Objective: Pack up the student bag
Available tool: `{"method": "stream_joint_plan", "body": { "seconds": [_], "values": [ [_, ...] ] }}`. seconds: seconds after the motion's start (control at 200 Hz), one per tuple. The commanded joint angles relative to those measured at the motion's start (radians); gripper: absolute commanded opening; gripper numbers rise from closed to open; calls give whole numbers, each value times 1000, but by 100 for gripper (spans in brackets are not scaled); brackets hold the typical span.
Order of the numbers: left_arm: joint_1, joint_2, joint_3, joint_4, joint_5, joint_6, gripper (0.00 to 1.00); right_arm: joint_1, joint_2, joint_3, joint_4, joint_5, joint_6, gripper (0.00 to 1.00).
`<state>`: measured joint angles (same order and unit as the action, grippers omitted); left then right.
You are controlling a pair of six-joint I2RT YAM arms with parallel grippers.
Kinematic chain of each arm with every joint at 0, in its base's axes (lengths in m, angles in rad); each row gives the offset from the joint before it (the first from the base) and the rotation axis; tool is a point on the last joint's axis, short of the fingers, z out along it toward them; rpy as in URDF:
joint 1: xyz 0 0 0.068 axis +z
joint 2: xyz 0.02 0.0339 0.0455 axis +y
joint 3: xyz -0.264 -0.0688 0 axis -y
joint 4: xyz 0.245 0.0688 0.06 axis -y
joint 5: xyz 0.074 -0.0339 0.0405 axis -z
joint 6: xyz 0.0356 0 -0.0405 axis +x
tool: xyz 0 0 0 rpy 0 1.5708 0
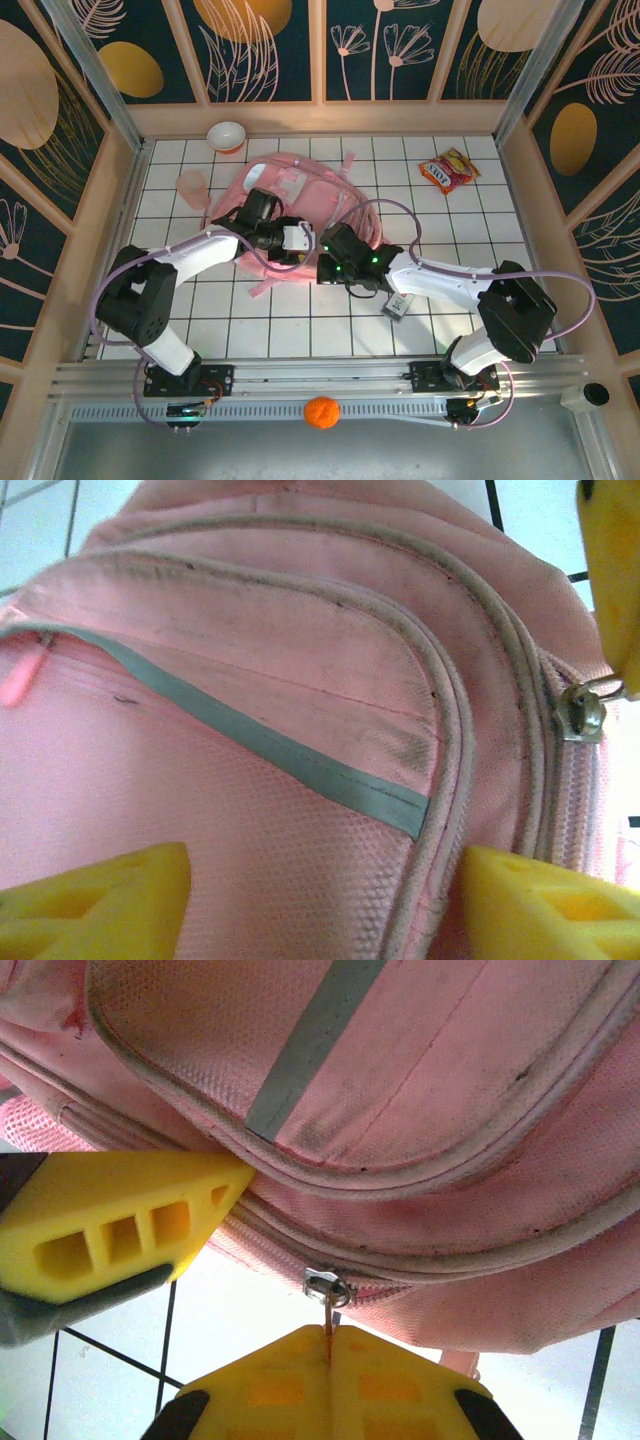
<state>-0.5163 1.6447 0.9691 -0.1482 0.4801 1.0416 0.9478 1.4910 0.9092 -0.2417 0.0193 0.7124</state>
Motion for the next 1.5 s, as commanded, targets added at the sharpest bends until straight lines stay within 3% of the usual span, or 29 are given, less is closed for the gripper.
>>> {"method": "stream_joint_plan", "body": {
  "seconds": [0.0, 0.135, 0.415, 0.48, 0.781, 0.871, 0.916, 1.056, 1.266, 1.496],
  "values": [
    [6, 48, 49, -36, -31, 15, 35, -10, -53, -24, 22, 25, 9, 0],
    [6, -11, 20, 19, 58, -59, 0, -36, -39, -62, 15, 31, 36, 0],
    [7, -179, -150, 306, 164, -333, 0, -38, -6, -75, 8, 65, 40, 0],
    [7, -184, -153, 311, 170, -346, 0, -39, 3, -75, 11, 75, 35, 0],
    [7, -199, -149, 300, 186, -353, 0, -40, 48, -84, 75, 98, 18, 21],
    [7, -207, -151, 299, 186, -356, 0, -39, 54, -82, 85, 112, 19, 23],
    [7, -210, -153, 296, 186, -356, 0, -40, 57, -79, 77, 125, 20, 21],
    [7, -221, -158, 267, 156, -330, 0, -43, 51, -67, 9, 170, 35, 0],
    [8, -214, -141, 128, 75, -203, 0, -94, -63, -112, -84, 185, -1, 0],
    [24, -213, -145, 71, 39, -147, 0, -240, -216, -141, -160, 107, -144, 0]
  ]
}}
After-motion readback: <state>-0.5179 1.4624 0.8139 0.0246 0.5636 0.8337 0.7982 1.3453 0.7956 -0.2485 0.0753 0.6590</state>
